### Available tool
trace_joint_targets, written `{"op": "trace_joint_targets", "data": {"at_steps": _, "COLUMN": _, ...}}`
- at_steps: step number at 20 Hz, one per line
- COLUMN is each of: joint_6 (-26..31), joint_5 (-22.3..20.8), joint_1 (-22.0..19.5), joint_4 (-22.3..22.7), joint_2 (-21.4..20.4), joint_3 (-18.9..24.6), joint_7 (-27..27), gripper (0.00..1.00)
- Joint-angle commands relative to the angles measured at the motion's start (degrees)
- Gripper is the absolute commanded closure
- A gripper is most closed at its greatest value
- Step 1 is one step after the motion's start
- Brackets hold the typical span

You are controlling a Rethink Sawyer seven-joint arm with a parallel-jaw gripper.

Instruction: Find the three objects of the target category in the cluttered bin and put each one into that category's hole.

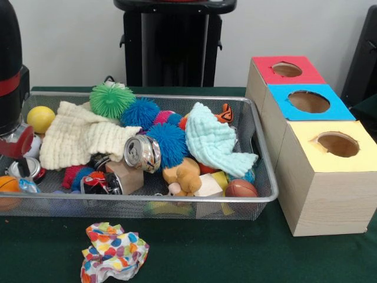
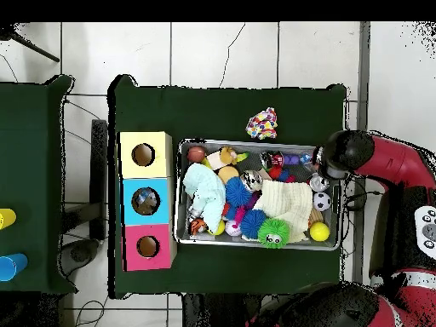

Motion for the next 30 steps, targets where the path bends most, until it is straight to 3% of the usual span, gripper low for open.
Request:
{"op": "trace_joint_targets", "data": {"at_steps": 1, "joint_6": 5.93, "joint_5": 0.75, "joint_1": 0.89, "joint_4": 0.21, "joint_2": 2.36, "joint_3": 5.32, "joint_7": -10.11, "gripper": 0.0}}
{"op": "trace_joint_targets", "data": {"at_steps": 19, "joint_6": 12.35, "joint_5": 0.95, "joint_1": 2.28, "joint_4": -1.52, "joint_2": -0.11, "joint_3": 4.46, "joint_7": -10.71, "gripper": 0.0}}
{"op": "trace_joint_targets", "data": {"at_steps": 30, "joint_6": 9.86, "joint_5": 1.35, "joint_1": 1.71, "joint_4": -0.99, "joint_2": 1.25, "joint_3": 5.62, "joint_7": -10.4, "gripper": 0.0}}
